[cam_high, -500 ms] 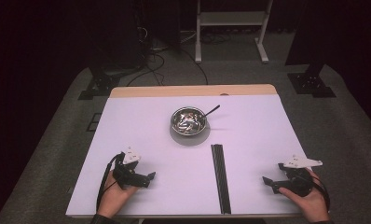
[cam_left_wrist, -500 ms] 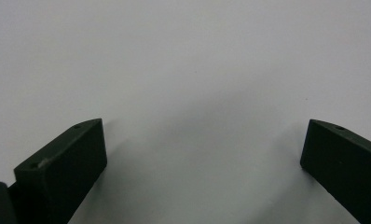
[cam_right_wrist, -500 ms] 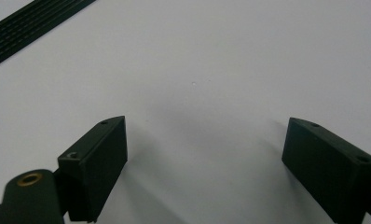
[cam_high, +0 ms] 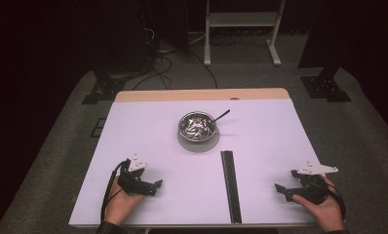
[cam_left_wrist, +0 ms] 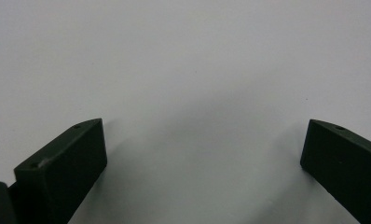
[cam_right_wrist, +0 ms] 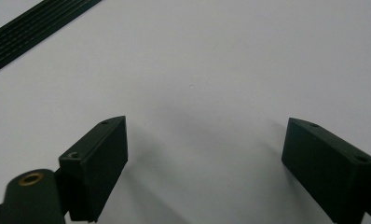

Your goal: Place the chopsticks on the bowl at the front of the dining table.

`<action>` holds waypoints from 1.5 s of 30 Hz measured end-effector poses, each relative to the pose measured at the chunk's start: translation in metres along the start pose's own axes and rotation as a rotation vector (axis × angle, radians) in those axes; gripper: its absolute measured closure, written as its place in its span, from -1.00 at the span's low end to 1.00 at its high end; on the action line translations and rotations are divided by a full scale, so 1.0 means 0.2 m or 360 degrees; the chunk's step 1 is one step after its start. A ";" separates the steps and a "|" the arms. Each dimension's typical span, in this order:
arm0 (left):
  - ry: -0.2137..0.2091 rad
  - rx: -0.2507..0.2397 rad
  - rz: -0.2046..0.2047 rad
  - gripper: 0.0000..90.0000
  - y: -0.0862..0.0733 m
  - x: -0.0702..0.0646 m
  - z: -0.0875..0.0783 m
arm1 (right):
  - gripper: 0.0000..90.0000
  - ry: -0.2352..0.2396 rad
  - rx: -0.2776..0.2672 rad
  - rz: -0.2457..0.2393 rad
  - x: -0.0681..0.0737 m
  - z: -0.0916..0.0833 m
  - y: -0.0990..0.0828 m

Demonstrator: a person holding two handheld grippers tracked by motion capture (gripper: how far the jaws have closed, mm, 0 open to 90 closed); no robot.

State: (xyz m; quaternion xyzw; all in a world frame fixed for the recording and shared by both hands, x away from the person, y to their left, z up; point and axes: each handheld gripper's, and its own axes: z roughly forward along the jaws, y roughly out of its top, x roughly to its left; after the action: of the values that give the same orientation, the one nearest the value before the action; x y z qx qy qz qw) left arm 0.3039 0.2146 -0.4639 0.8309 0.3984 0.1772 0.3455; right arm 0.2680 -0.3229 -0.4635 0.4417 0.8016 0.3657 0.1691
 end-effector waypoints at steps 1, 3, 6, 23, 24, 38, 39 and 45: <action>0.0000 0.0000 0.0000 -1.00 0.00 0.00 0.00 | -0.72 -0.0010 -0.0003 0.0003 0.00 0.00 0.00; 0.0002 -0.0004 0.0000 -1.00 0.00 0.00 0.00 | -0.72 -0.0010 -0.0012 0.0005 -0.01 -0.01 0.01; 0.0002 -0.0005 -0.0001 -1.00 0.00 0.00 0.00 | -0.72 -0.0014 -0.0028 0.0006 -0.01 0.00 0.04; -0.0001 -0.0004 -0.0003 -1.00 0.00 0.00 0.00 | -0.72 0.0026 -0.0075 0.0019 -0.01 0.06 0.16; 0.0000 -0.0004 -0.0003 -1.00 0.00 0.00 0.00 | -0.72 0.0027 -0.0075 0.0013 -0.01 0.06 0.17; -0.0001 -0.0004 -0.0002 -1.00 0.00 0.00 0.00 | -0.72 0.0054 -0.0084 -0.0036 0.02 0.10 0.25; 0.0000 -0.0004 -0.0003 -1.00 0.00 0.00 0.00 | -0.72 0.0056 -0.0091 -0.0036 0.03 0.10 0.25; 0.0000 -0.0005 -0.0001 -1.00 0.00 0.00 0.00 | -0.72 0.0073 -0.0103 -0.0038 0.04 0.12 0.30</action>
State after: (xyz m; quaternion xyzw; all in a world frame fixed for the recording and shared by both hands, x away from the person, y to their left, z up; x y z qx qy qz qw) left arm 0.3036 0.2146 -0.4640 0.8302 0.3986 0.1777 0.3468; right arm 0.3121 -0.2865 -0.4353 0.4178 0.7983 0.3994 0.1693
